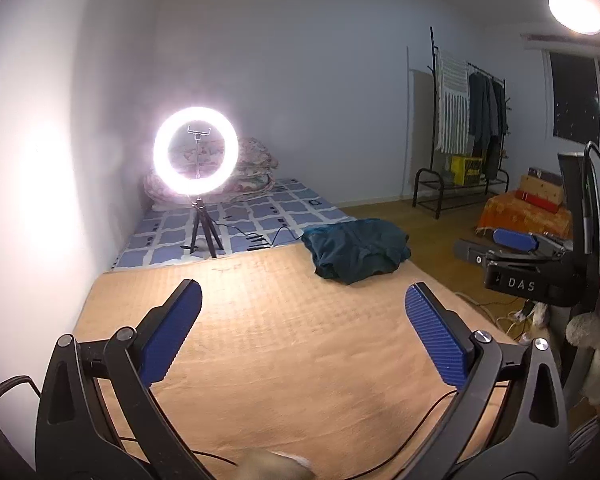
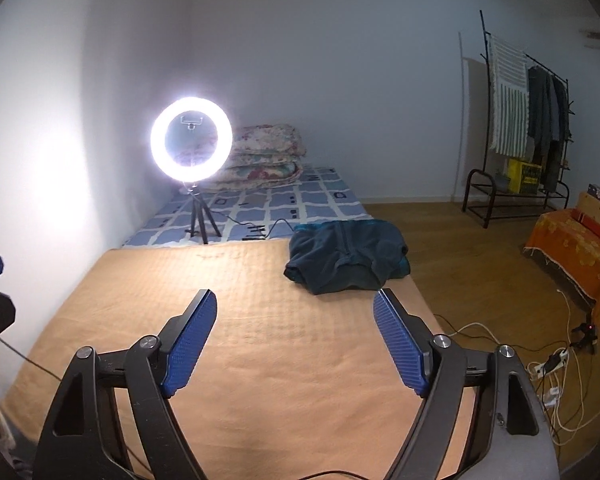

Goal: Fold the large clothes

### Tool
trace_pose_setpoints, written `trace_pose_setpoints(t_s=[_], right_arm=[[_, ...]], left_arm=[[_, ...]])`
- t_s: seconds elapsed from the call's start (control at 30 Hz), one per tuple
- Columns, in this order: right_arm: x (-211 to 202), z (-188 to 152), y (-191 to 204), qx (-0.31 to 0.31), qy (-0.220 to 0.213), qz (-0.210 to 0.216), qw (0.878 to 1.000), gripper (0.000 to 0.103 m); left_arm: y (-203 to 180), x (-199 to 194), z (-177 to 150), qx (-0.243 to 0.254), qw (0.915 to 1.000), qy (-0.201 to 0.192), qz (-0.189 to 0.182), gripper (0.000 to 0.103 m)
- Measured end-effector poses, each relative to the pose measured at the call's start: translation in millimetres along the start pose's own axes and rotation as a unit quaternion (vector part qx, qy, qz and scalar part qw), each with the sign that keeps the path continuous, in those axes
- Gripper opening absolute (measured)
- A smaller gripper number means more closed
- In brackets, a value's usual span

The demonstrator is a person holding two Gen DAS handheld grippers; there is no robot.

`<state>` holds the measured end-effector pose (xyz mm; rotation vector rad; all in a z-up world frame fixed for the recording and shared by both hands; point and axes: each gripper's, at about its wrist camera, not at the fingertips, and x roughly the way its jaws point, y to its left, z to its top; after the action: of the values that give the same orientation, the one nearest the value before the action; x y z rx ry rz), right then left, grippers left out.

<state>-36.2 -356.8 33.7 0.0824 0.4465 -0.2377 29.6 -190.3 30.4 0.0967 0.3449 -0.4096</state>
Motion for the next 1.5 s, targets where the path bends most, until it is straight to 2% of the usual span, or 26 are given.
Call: trace_pose_setpoints(t_s=[0.23,0.47,1.5], right_arm=[[2.0,-7.0,-1.8,-0.009,0.011,-0.007,1.000,0.081],[2.4,-10.1,0.3,-0.014,0.012,-0.016,1.000,0.081],[8.2,-11.0,-2.5,-0.016,0.030,-0.001,0.999,0.081]], left_arm=[[-7.0,5.0,-10.4,0.001,0.9997,0.023,0.012,0.103],[-7.3,3.9,-13.0,0.003,0.9996,0.023,0.015,0.103],[0.6,-0.1,-16.7,0.006,0.9994,0.023,0.026,0.103]])
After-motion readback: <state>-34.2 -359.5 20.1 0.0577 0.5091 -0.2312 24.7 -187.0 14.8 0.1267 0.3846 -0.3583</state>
